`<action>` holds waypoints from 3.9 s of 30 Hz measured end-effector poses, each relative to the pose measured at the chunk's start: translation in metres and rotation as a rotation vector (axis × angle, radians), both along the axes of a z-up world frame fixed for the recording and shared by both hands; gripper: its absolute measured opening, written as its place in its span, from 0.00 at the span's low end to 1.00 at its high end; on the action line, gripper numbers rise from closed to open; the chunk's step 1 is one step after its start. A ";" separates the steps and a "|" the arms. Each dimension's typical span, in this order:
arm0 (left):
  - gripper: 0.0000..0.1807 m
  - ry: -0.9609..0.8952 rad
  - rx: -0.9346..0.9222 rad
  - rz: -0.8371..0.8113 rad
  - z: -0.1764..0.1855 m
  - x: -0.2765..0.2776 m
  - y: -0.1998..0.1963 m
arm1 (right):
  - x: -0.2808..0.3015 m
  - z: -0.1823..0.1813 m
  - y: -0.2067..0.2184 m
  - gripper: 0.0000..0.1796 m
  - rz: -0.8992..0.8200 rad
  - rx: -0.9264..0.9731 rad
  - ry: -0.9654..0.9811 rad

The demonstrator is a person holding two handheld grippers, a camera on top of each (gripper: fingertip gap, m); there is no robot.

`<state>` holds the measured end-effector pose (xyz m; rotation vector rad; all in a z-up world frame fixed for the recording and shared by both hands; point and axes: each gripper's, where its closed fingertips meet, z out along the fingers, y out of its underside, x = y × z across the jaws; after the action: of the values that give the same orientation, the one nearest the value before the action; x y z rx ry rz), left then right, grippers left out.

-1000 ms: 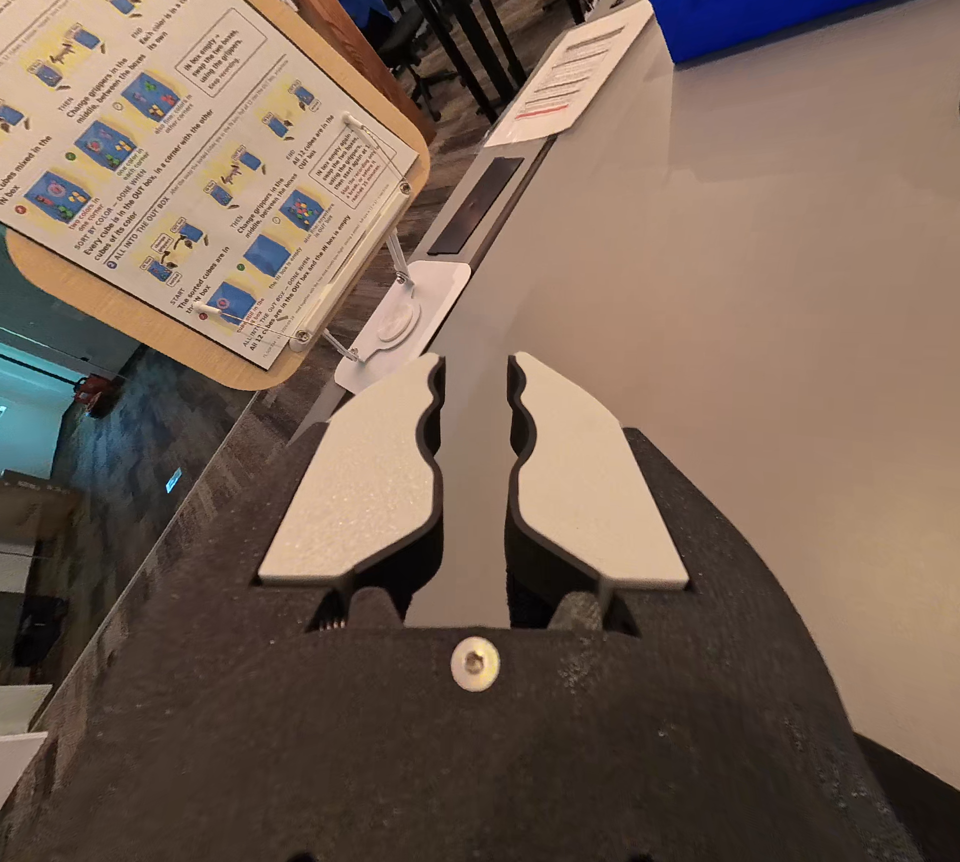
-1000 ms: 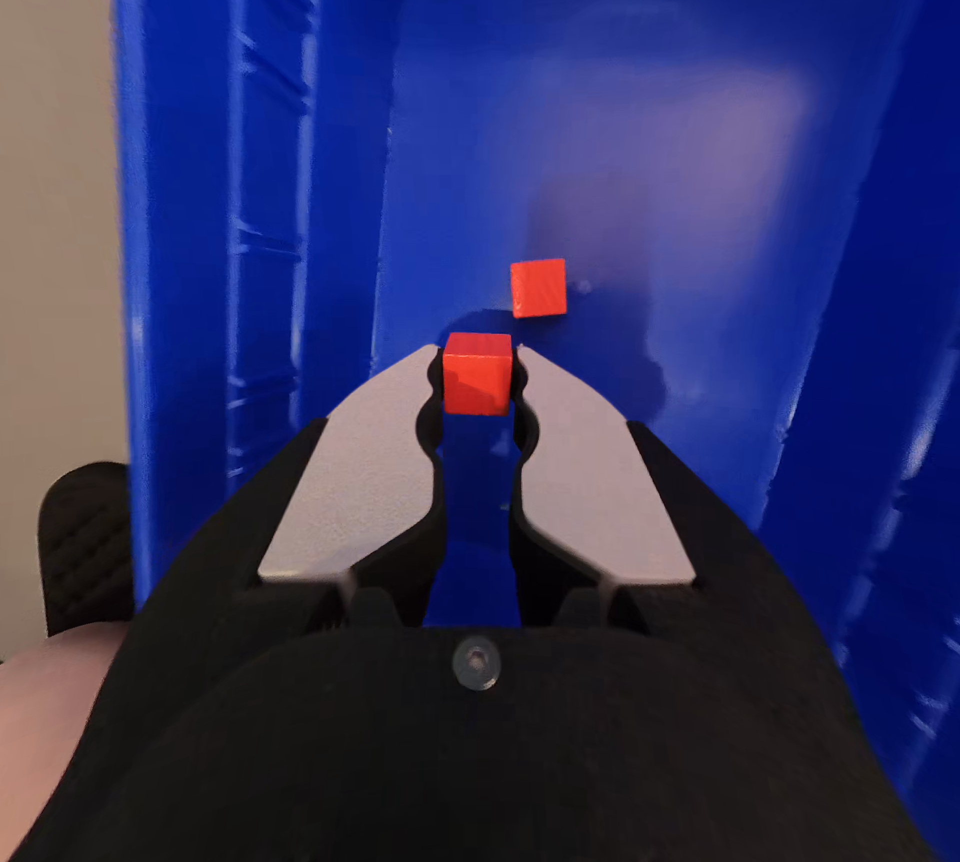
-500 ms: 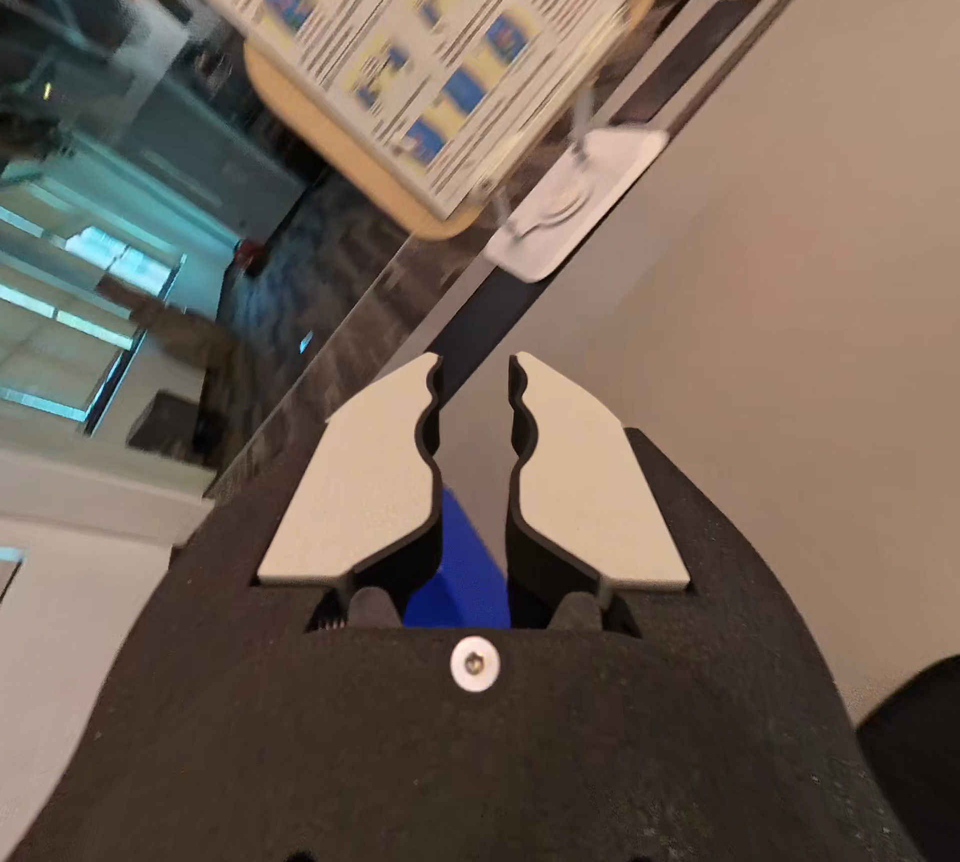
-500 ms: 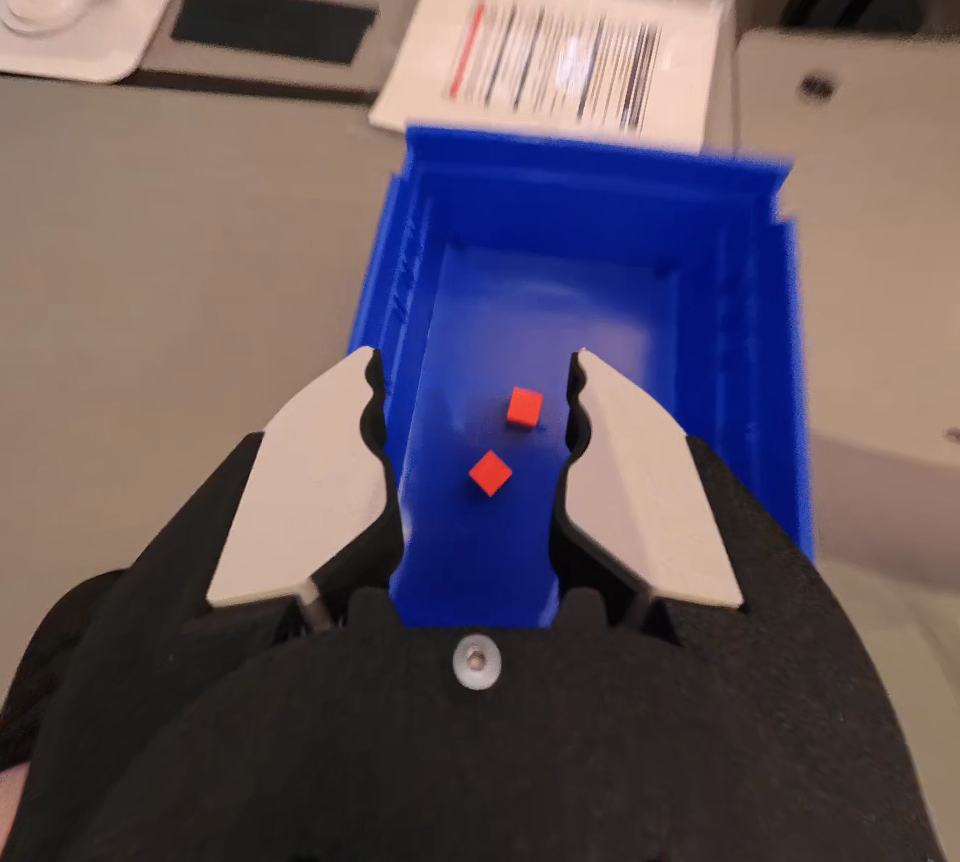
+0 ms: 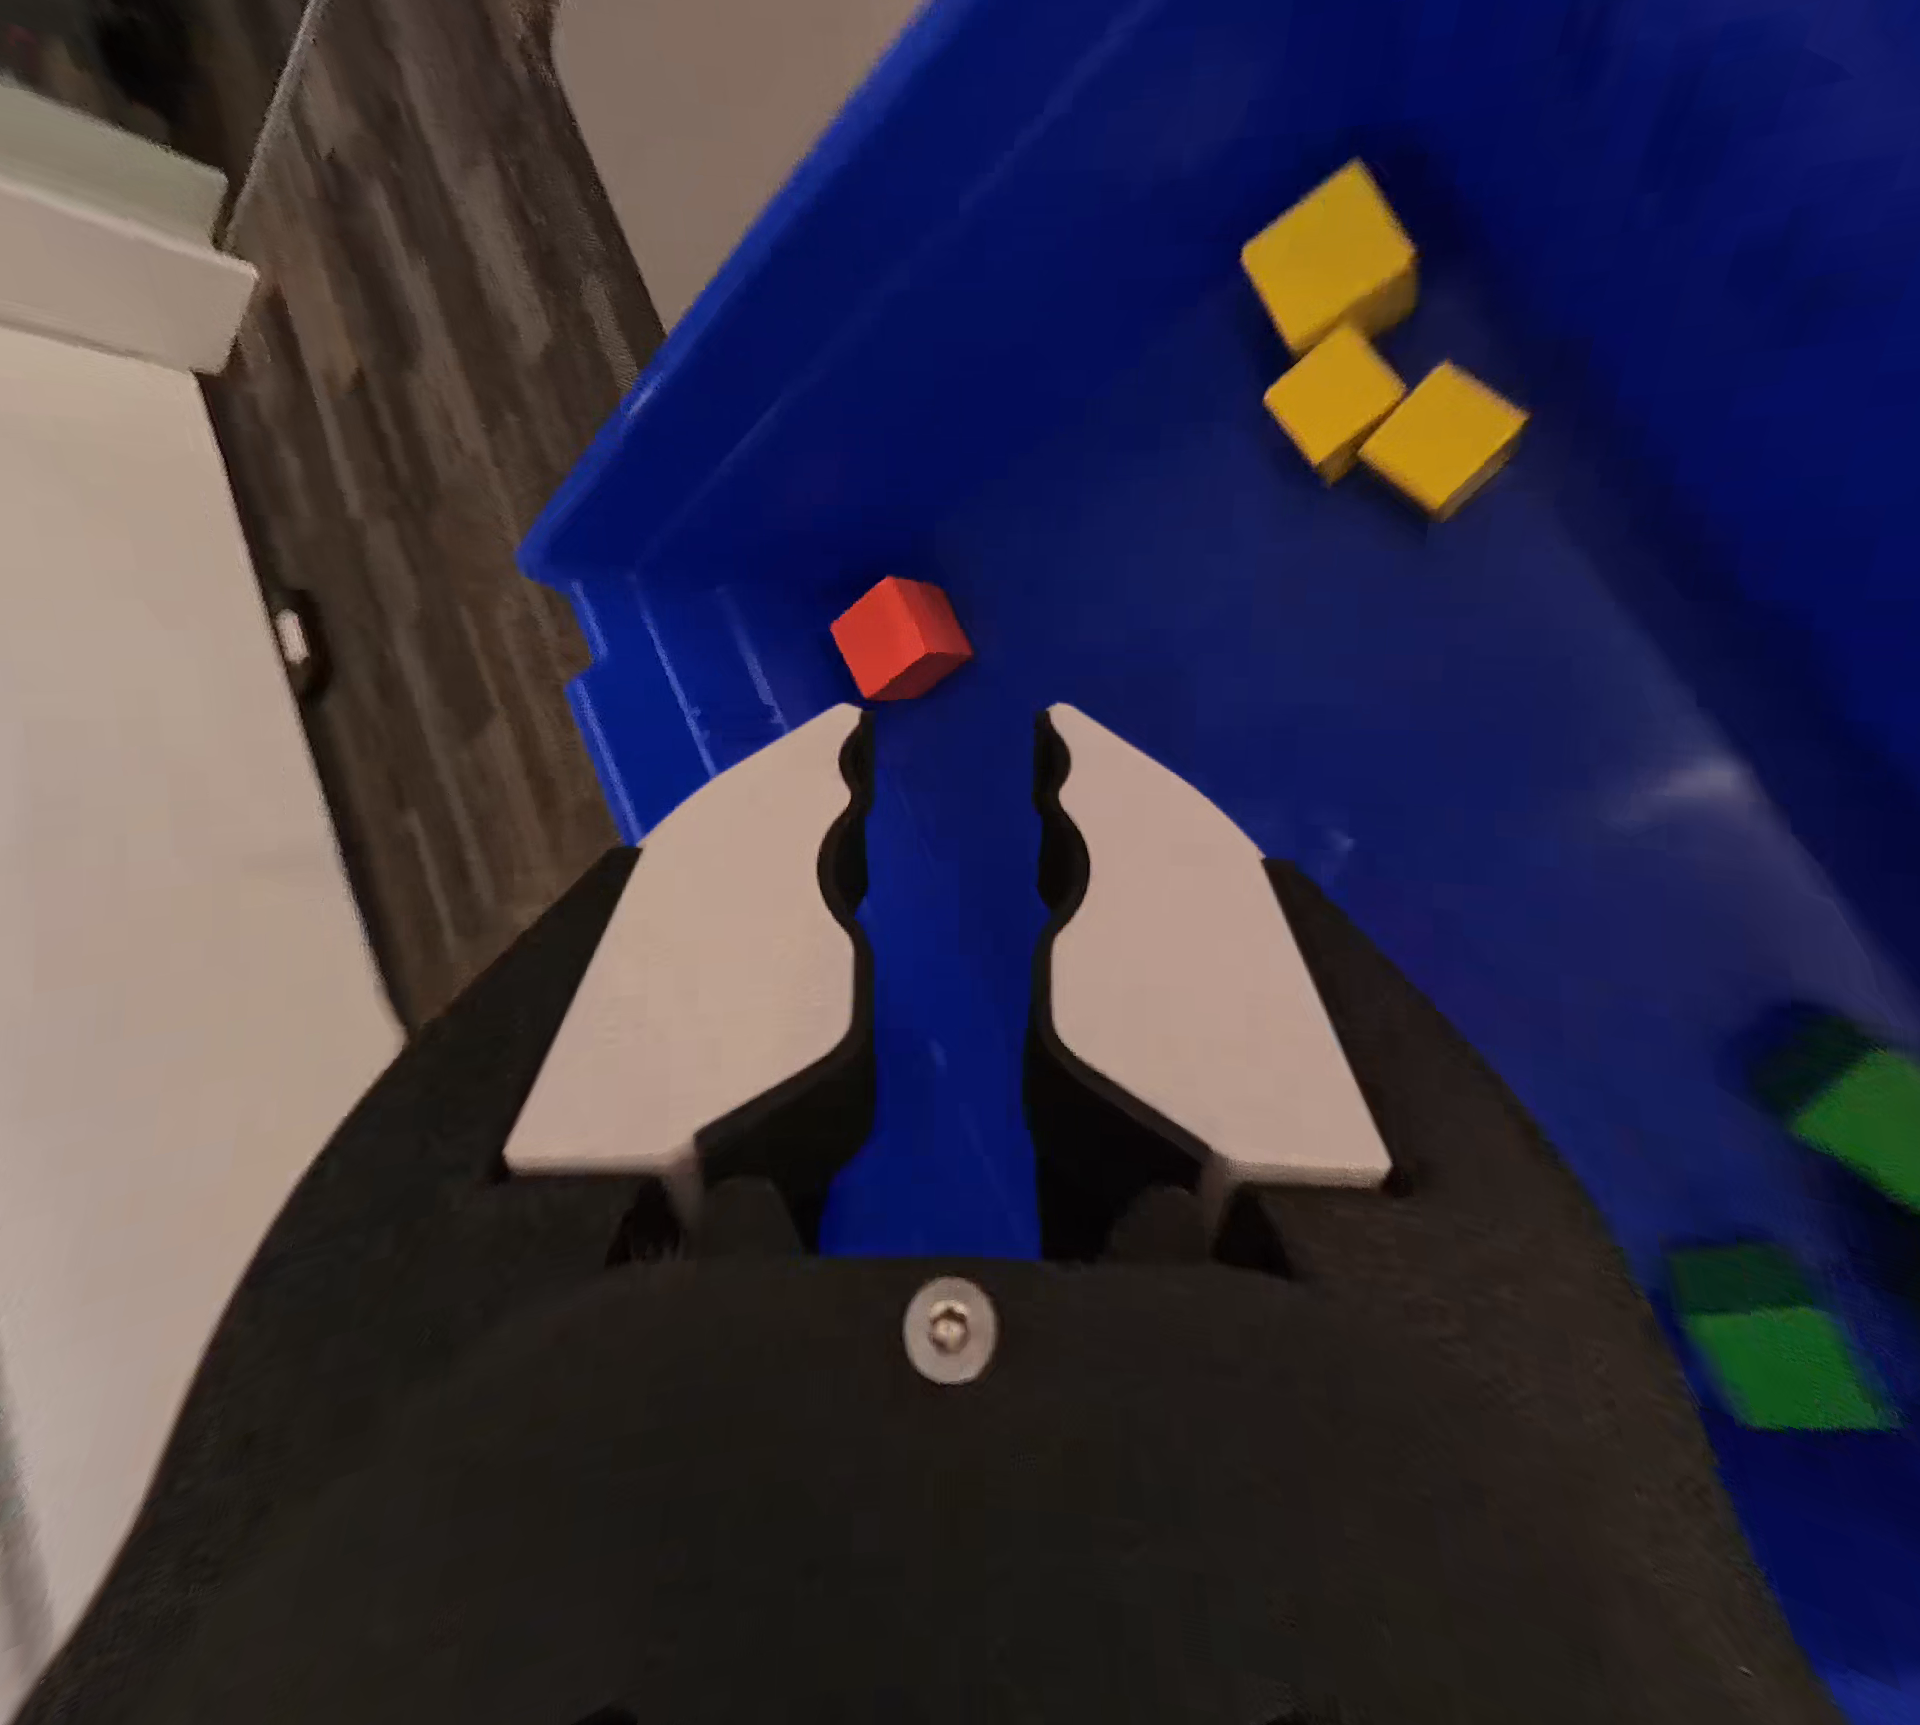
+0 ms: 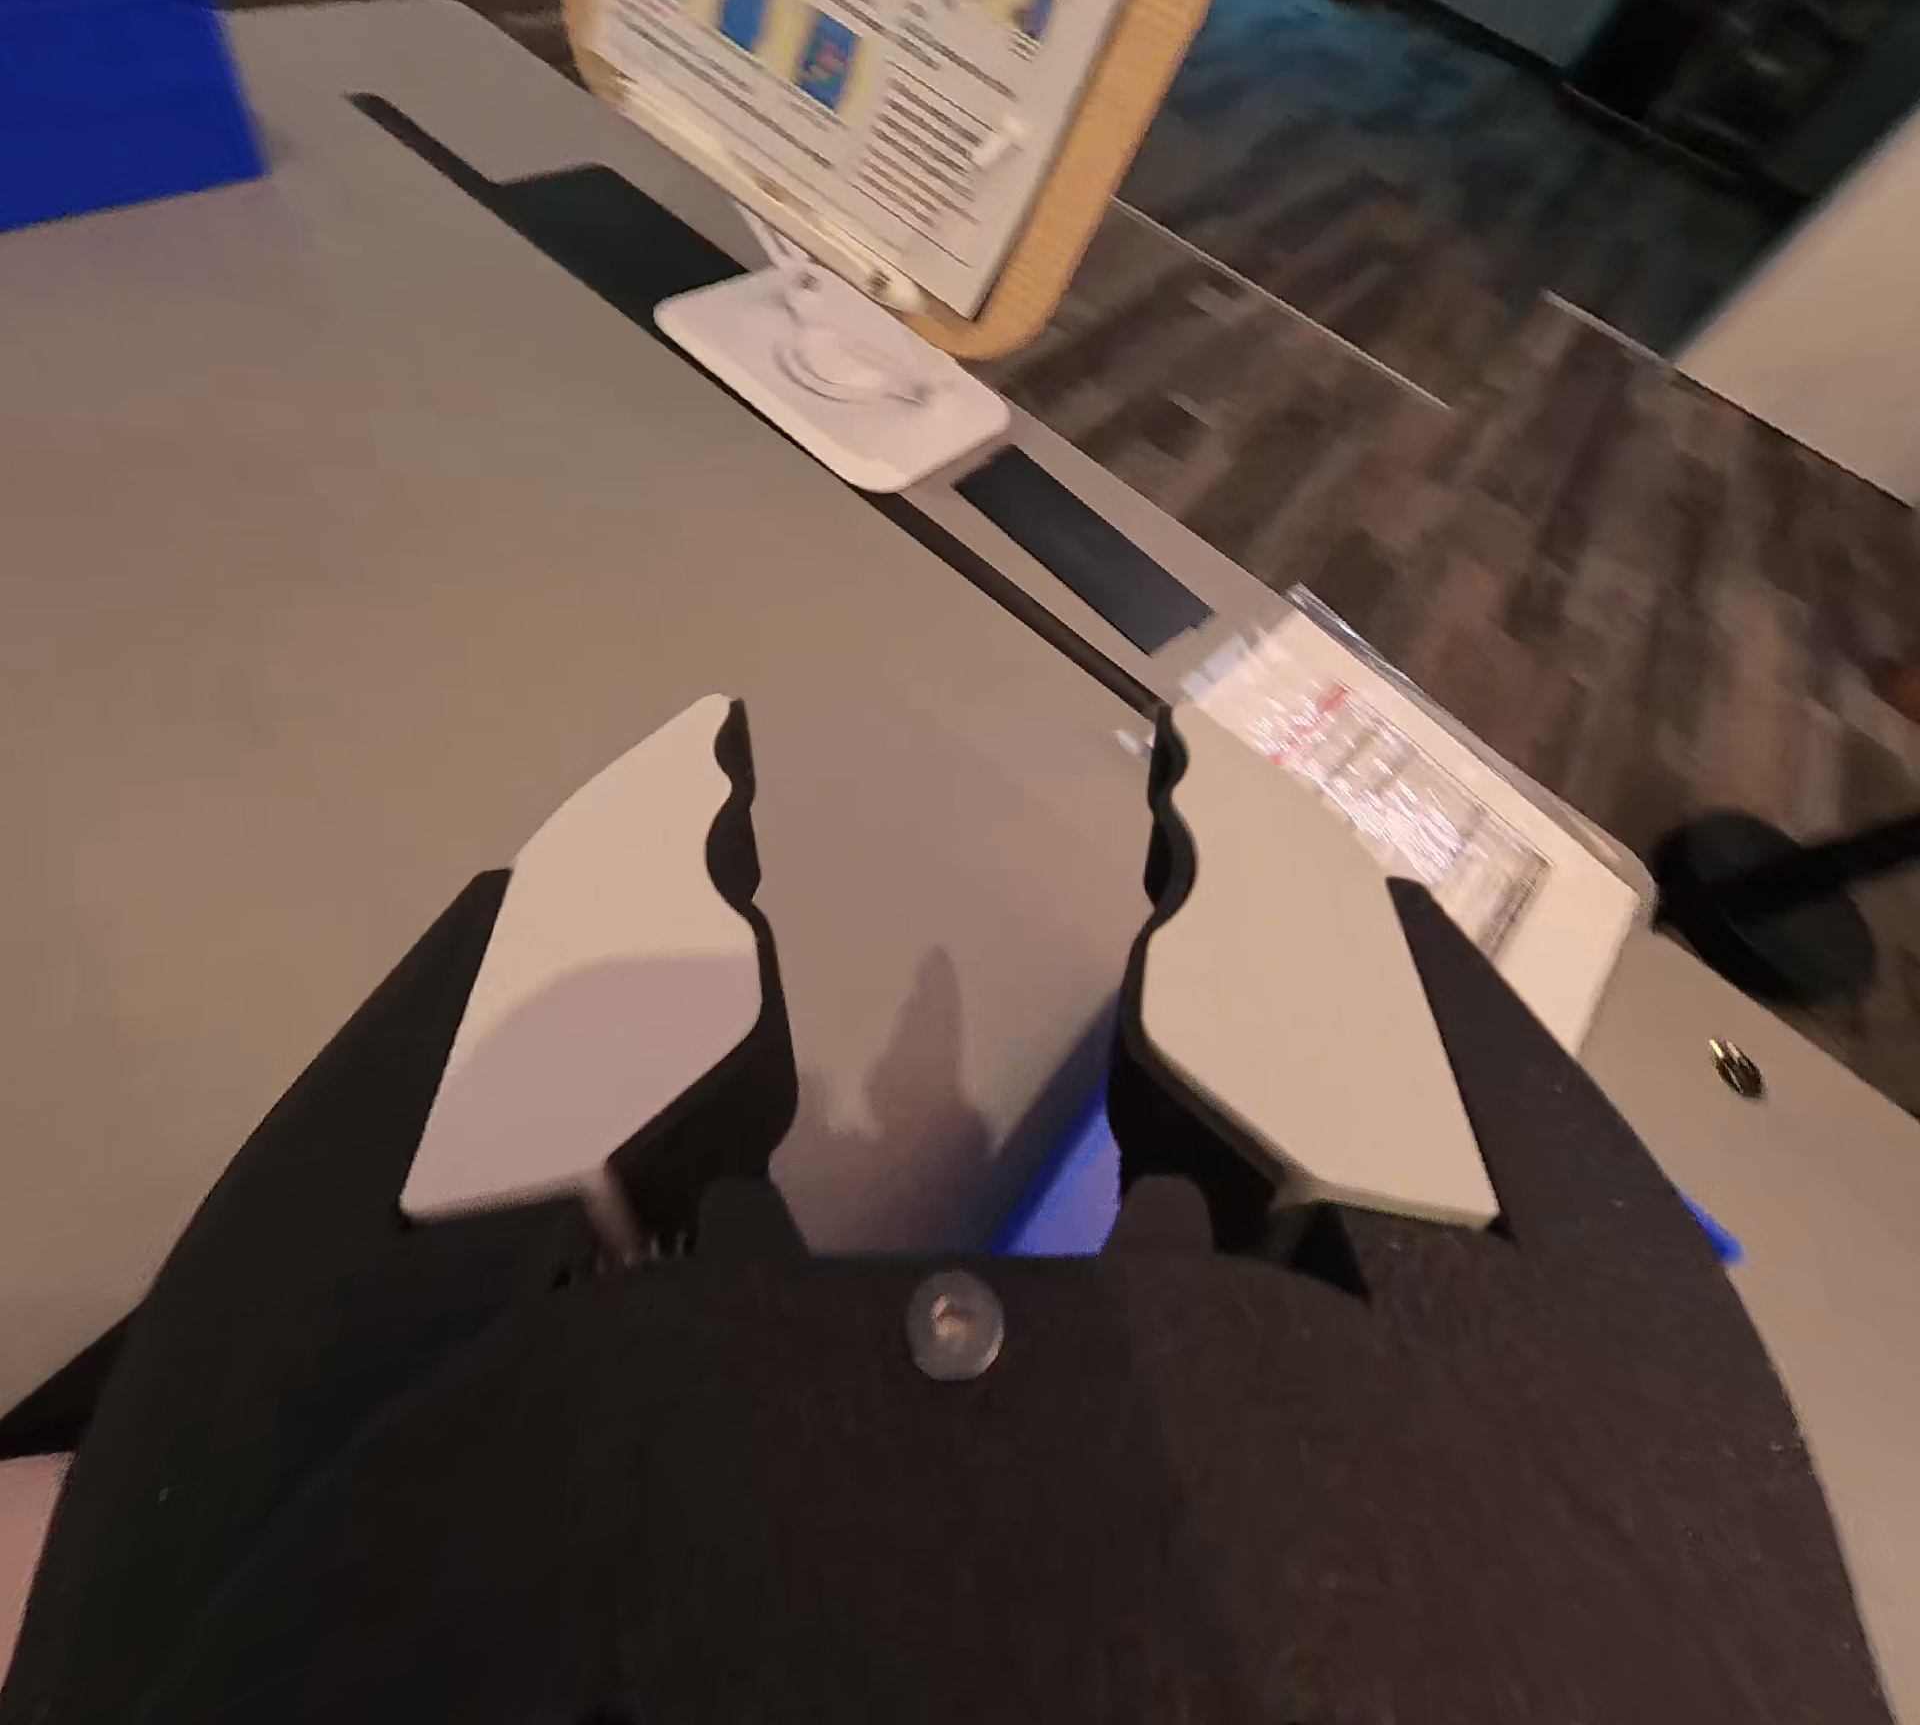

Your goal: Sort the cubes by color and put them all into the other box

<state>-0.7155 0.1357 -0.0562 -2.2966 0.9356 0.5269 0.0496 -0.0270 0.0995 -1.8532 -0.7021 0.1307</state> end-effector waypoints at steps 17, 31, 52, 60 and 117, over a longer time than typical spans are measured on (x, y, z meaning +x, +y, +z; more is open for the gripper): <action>0.28 0.610 -0.369 -0.348 -0.057 -0.032 0.047 | -0.058 0.014 -0.017 0.38 0.282 0.022 0.051; 0.19 0.662 -0.427 -0.323 -0.069 -0.049 0.053 | -0.065 -0.010 0.000 0.37 0.283 -0.092 0.015; 0.16 -0.203 0.455 -0.611 0.149 0.208 -0.053 | -0.231 0.007 0.029 0.36 0.588 -0.192 0.302; 0.16 -0.387 0.591 -0.916 0.163 0.361 -0.135 | -0.327 -0.008 0.022 0.39 0.733 -0.483 0.727; 0.16 -0.174 0.277 -0.155 0.080 0.076 -0.088 | 0.169 -0.047 -0.022 0.29 -0.616 -0.099 0.300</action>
<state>-0.6397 0.0474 0.0238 -1.9691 0.8863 0.3596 0.2190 -0.0485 0.0524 -2.0078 0.0960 0.0391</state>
